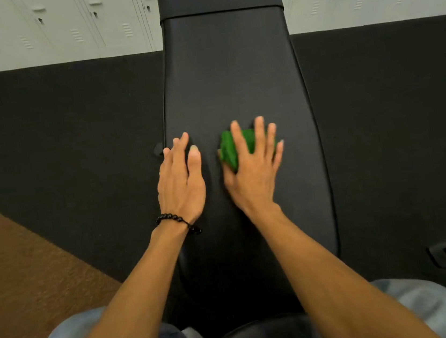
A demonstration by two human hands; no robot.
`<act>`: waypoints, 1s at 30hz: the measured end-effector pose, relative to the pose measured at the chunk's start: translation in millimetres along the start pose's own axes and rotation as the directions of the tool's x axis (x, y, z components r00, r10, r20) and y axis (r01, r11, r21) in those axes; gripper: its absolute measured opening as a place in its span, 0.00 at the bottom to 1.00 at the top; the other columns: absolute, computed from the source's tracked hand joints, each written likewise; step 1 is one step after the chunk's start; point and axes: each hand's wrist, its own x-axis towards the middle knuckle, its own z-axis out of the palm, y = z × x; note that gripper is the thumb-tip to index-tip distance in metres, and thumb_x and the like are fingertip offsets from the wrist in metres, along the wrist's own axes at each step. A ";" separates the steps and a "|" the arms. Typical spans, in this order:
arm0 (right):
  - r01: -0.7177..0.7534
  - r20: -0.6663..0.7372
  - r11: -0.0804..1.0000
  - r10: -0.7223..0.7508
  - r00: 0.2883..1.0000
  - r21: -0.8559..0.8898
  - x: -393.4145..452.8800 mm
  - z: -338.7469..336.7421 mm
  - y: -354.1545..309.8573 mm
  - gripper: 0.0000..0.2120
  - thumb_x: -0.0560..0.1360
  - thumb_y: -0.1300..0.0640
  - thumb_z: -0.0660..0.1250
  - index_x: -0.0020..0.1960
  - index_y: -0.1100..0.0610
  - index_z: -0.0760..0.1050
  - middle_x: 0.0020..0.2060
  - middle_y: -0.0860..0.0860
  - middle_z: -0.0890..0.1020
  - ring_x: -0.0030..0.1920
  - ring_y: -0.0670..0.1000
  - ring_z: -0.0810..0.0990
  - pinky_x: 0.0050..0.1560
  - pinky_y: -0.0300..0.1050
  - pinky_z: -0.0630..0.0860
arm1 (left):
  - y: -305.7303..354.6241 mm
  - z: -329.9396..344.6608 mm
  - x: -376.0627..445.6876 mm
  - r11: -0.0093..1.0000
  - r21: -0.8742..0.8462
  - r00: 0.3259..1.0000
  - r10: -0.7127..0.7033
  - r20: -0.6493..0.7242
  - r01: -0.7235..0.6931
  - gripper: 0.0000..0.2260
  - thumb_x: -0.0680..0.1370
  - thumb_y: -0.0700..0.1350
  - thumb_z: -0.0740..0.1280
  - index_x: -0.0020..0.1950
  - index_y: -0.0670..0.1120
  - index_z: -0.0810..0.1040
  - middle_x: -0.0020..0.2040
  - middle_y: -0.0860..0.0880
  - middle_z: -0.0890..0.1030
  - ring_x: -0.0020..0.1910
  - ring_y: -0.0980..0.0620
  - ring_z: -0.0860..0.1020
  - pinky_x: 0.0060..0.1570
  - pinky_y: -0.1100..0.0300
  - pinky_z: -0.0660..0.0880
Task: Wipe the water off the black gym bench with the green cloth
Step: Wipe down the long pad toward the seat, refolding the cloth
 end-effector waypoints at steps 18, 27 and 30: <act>0.544 0.256 0.836 -0.543 0.800 0.076 -90.7 -7.8 22.1 0.25 0.80 0.40 0.59 0.76 0.43 0.66 0.80 0.57 0.57 0.80 0.63 0.46 0.76 0.67 0.50 | -8.3 -2.0 6.6 0.981 0.184 0.992 0.035 0.122 -0.057 0.21 0.84 0.56 0.48 0.76 0.56 0.66 0.80 0.49 0.57 0.79 0.45 0.51 0.75 0.52 0.52; 0.401 0.246 0.916 -0.394 0.885 0.025 -135.0 -82.8 165.5 0.27 0.77 0.57 0.68 0.75 0.52 0.68 0.77 0.55 0.65 0.79 0.60 0.57 0.72 0.66 0.62 | -4.2 2.0 -24.8 0.944 0.282 0.984 0.149 0.097 -0.171 0.21 0.81 0.55 0.60 0.73 0.50 0.70 0.75 0.46 0.67 0.78 0.46 0.57 0.76 0.43 0.54; 0.558 0.346 0.814 -0.577 0.740 0.164 -154.2 -78.6 164.5 0.21 0.77 0.61 0.69 0.69 0.57 0.73 0.76 0.57 0.66 0.78 0.61 0.58 0.74 0.64 0.61 | -6.9 13.3 -53.6 0.875 0.308 0.917 0.297 0.266 -0.373 0.17 0.80 0.51 0.63 0.68 0.50 0.75 0.70 0.48 0.73 0.76 0.46 0.62 0.75 0.44 0.57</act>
